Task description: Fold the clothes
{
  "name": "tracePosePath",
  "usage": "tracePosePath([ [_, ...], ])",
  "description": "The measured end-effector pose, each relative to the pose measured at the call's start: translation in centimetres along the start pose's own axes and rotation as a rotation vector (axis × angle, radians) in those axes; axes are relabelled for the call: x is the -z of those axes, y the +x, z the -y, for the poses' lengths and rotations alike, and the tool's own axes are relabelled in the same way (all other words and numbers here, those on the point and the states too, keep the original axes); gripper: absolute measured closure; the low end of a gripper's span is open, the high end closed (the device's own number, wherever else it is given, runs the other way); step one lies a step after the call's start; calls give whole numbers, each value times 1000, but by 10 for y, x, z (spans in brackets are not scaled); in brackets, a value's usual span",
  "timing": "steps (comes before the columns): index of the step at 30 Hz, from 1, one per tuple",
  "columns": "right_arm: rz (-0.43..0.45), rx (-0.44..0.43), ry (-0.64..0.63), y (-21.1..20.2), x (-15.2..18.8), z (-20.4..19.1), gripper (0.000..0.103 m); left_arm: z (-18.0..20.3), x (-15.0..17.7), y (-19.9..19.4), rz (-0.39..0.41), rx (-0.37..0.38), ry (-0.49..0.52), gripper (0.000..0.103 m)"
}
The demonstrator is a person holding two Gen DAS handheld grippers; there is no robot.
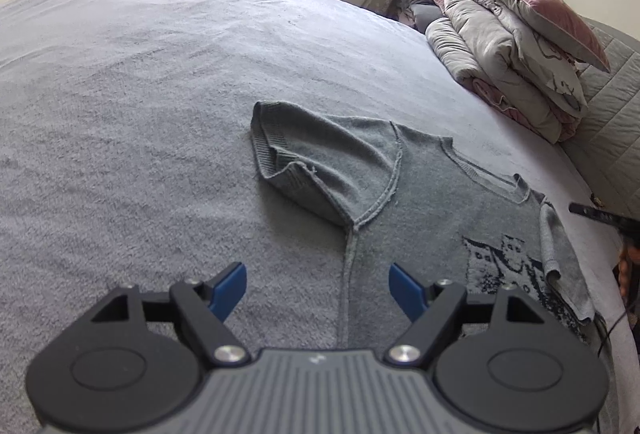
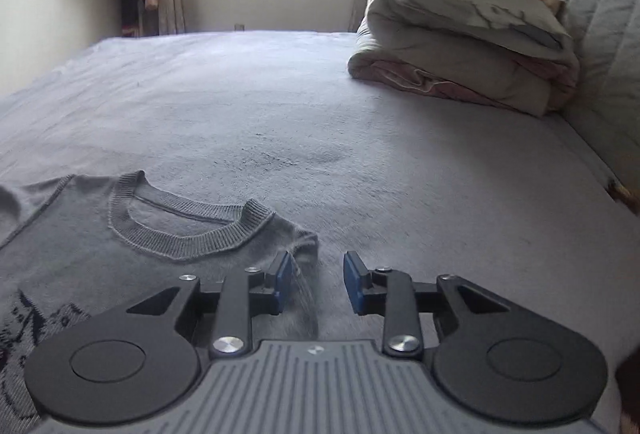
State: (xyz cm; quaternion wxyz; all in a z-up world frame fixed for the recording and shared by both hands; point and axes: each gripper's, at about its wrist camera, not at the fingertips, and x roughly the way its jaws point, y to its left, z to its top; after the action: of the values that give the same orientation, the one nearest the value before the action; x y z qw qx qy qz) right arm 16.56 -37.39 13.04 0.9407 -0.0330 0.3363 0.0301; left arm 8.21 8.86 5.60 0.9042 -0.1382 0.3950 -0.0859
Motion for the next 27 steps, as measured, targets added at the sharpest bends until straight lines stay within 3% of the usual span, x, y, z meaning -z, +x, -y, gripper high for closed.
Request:
tracePosePath([
  [6,-85,10,-90,37,3,-21,77,-7,-3,1,-3,-6,-11,23],
  [10,-34,27,-74,35,5,-16,91,-8,-3,1,-7,-4,-9,23],
  [15,41,40,-3,22,8,-1,94,-5,-2,2,-15,3,2,23],
  [22,75,-87,416,23,19,58,95,-2,-1,3,-19,10,18,23],
  [23,72,-88,473,26,23,67,103,-2,-1,3,-20,9,19,23],
  [27,34,-40,551,38,35,83,102,-2,-1,4,-22,7,19,23],
])
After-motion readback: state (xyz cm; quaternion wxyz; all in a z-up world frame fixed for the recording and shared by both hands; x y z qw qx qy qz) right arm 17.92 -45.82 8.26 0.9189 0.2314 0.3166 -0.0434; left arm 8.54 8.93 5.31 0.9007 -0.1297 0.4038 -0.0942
